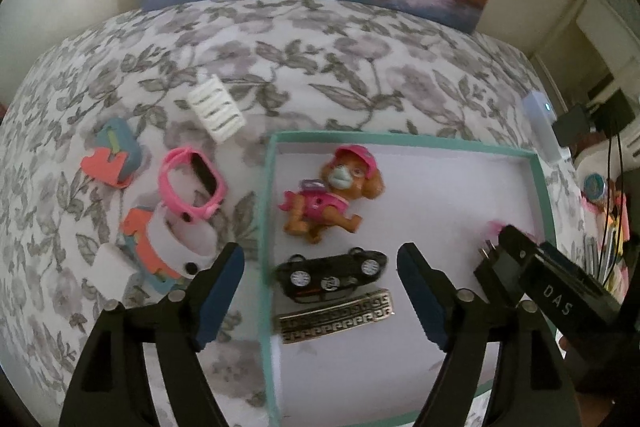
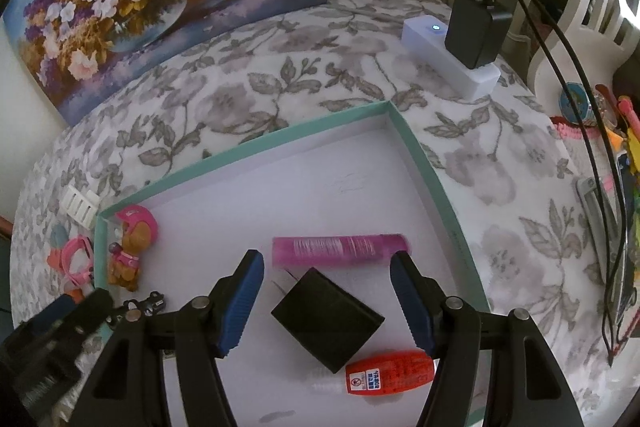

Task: Organize rigid objects
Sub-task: 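Withdraw both tools from the tray toward the remaining items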

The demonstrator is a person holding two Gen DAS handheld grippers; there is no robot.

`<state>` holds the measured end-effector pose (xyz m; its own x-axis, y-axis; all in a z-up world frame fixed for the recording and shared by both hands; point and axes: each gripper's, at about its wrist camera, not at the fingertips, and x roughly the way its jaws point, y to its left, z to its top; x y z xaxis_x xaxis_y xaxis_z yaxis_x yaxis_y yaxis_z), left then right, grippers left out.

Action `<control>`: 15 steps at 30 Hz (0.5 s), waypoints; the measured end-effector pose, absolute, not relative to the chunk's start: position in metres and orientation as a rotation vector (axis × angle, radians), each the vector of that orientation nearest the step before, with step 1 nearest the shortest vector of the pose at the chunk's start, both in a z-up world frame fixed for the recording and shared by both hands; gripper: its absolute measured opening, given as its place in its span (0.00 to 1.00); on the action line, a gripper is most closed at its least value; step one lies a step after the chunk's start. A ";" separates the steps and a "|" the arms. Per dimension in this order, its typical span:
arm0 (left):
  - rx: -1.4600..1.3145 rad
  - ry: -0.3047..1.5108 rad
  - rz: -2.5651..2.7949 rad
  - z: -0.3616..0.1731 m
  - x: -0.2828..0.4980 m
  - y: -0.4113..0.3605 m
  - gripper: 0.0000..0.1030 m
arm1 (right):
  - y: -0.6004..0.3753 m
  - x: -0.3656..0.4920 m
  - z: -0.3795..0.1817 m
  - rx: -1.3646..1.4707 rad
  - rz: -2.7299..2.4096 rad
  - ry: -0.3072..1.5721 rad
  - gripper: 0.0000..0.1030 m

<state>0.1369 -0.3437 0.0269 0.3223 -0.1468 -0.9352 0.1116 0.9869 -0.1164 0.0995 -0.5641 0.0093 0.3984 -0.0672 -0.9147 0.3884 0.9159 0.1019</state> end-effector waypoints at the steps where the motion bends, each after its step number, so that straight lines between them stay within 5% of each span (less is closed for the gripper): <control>1: -0.041 1.231 -0.163 0.027 0.138 -0.341 0.78 | -0.563 0.100 0.009 0.317 -0.294 1.131 0.72; 6: -0.096 1.221 -0.107 0.031 0.144 -0.312 0.90 | -0.557 0.100 0.009 0.297 -0.293 1.136 0.78; 12: -0.122 1.190 -0.011 0.039 0.148 -0.275 0.90 | -0.545 0.102 0.010 0.279 -0.273 1.130 0.87; 13: -0.123 1.183 0.004 0.040 0.149 -0.269 0.90 | -0.543 0.103 0.010 0.273 -0.275 1.127 0.96; 15: -0.124 1.168 0.032 0.043 0.150 -0.257 0.90 | -0.537 0.102 0.012 0.247 -0.286 1.112 1.00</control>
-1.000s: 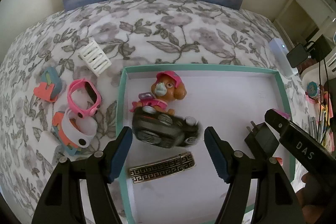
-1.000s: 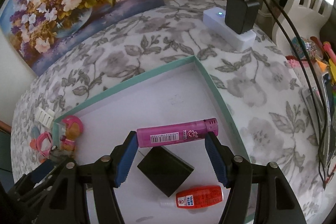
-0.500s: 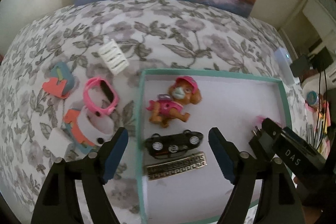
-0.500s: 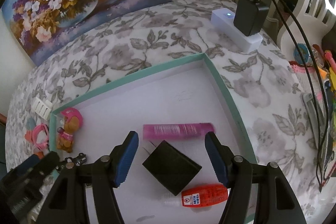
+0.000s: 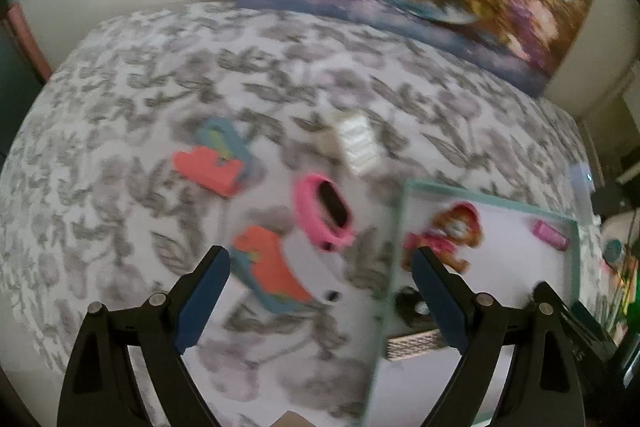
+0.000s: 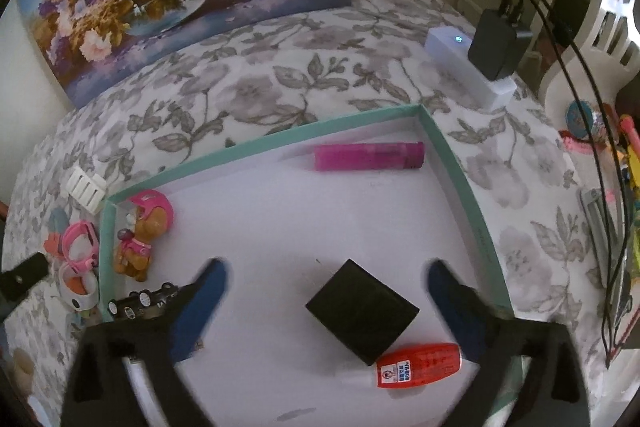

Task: Organize rigid objects
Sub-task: 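Withdraw both tools from the tray toward the remaining items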

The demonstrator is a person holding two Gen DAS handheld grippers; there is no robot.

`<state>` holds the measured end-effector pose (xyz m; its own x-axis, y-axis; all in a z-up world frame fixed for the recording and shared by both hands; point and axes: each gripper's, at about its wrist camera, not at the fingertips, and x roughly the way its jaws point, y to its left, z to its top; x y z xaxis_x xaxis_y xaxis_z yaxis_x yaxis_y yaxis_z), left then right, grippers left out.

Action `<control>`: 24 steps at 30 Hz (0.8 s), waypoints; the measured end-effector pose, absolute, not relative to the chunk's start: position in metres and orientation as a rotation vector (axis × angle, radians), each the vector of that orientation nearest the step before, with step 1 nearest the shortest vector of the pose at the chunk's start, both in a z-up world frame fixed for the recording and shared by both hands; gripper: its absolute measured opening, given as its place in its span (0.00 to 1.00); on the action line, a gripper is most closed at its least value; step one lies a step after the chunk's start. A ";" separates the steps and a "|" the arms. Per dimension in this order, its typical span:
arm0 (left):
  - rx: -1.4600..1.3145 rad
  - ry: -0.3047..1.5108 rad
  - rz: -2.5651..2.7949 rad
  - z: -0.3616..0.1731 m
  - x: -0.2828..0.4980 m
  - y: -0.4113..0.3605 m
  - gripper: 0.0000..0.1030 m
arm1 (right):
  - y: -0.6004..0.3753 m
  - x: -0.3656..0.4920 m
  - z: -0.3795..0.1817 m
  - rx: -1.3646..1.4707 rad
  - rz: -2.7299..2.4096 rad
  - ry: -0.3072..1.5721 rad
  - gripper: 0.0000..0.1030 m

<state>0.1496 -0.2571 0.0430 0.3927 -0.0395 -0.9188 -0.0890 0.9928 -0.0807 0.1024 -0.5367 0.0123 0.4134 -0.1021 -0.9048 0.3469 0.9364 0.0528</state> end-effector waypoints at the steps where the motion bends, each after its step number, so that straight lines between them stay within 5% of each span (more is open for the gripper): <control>1: -0.122 1.158 0.049 0.045 0.150 -0.251 0.93 | -0.535 0.103 0.013 0.240 -0.285 1.109 1.00; 24: -0.253 1.002 0.266 0.080 0.135 -0.104 0.98 | -0.433 0.118 0.046 0.217 -0.097 1.080 1.00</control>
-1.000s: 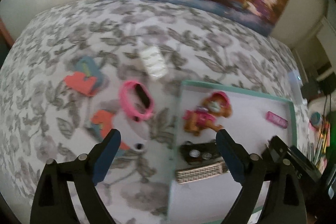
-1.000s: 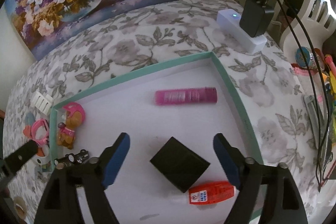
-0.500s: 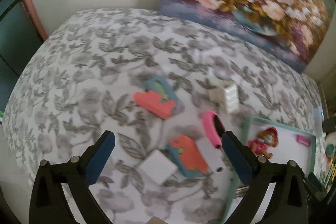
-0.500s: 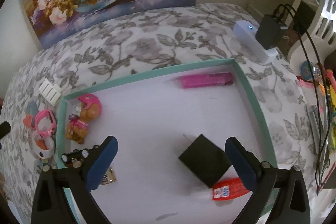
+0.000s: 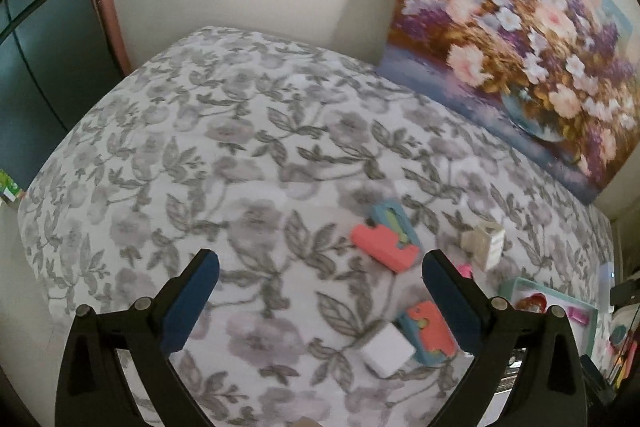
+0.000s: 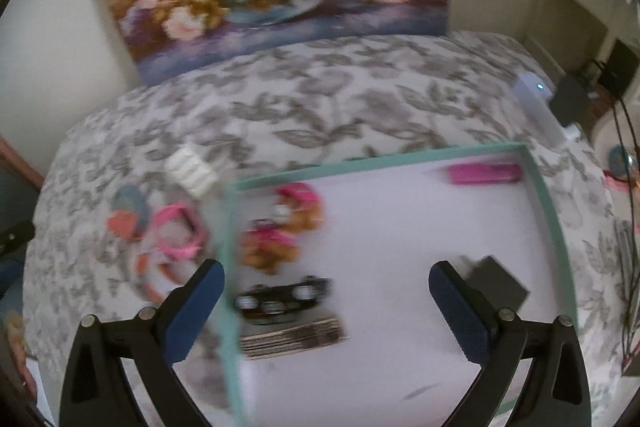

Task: Organize rigid objects
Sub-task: 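Withdraw both tools from the tray toward the remaining items, then lower the left gripper onto the white cube charger while the right tool approaches the white band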

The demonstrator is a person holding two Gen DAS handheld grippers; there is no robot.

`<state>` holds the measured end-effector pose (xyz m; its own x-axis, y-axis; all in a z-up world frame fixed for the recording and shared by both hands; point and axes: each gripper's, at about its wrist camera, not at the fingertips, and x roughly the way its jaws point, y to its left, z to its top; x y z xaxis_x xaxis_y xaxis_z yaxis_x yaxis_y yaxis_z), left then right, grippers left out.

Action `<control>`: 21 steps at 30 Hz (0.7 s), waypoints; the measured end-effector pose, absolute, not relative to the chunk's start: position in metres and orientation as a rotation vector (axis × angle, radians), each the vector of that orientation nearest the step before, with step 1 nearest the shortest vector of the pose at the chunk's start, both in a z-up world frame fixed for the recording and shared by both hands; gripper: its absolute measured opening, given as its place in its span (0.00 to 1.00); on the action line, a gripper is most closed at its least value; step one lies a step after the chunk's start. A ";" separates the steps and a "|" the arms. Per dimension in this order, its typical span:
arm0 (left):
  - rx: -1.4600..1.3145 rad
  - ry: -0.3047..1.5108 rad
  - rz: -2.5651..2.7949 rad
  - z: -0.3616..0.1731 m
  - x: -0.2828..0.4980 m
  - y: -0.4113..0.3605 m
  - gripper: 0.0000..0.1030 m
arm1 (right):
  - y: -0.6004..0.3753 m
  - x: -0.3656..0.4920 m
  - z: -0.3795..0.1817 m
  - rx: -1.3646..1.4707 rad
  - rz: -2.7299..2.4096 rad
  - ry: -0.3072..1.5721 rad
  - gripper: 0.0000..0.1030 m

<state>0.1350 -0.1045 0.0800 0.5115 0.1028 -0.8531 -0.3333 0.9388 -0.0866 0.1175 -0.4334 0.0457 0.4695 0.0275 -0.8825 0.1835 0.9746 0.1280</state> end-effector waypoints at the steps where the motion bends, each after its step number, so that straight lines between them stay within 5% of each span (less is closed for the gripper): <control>1: -0.256 1.003 0.270 0.080 0.134 -0.099 0.98 | -0.425 0.118 0.048 0.214 -0.080 1.078 1.00; 21: -0.280 1.220 0.266 0.014 0.129 -0.063 0.98 | -0.319 0.131 0.023 0.124 0.064 1.135 0.99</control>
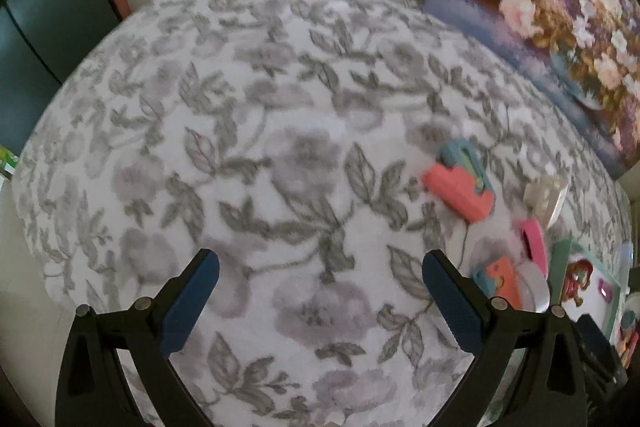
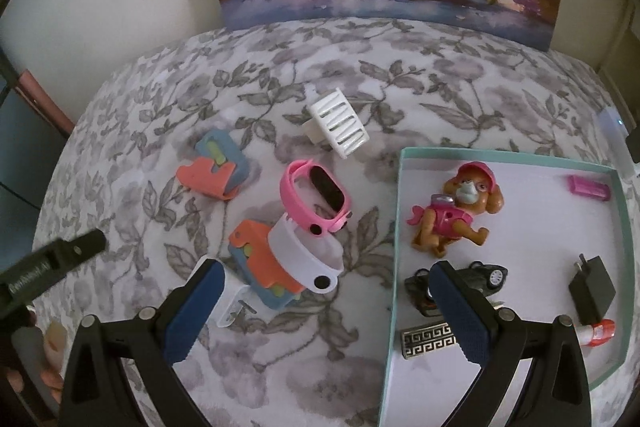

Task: Organize rigid objects
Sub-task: 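Lower the left gripper onto the white cube charger while the right tool approaches the white band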

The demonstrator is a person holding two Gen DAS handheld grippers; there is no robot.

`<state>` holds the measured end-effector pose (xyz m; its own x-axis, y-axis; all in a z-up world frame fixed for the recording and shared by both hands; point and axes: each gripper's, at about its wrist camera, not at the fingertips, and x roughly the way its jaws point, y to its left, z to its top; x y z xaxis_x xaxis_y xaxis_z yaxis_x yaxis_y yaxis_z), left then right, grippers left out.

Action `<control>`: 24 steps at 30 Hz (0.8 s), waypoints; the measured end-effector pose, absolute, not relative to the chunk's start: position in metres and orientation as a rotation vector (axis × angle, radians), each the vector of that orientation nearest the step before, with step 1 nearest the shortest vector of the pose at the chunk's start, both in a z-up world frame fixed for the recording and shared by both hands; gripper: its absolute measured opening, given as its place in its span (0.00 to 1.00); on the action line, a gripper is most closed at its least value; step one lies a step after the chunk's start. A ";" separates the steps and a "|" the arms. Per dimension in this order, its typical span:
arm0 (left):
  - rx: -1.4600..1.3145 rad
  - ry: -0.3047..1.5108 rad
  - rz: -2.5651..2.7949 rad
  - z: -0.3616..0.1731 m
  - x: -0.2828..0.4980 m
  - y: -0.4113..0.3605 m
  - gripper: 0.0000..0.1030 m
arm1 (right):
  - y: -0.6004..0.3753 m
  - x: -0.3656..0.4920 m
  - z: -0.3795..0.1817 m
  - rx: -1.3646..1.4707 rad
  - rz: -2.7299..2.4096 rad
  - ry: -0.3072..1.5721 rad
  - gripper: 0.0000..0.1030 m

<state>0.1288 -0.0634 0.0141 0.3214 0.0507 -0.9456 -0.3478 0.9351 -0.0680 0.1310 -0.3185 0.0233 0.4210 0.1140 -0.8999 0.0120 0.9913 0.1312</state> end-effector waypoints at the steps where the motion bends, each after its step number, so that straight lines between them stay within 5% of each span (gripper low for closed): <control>1: -0.278 1.233 0.254 0.010 0.129 -0.067 0.98 | -0.318 0.131 0.023 0.118 0.065 1.135 0.98; 24: -0.177 1.360 0.050 -0.022 0.137 -0.127 0.98 | -0.344 0.133 0.022 0.119 -0.001 1.127 0.95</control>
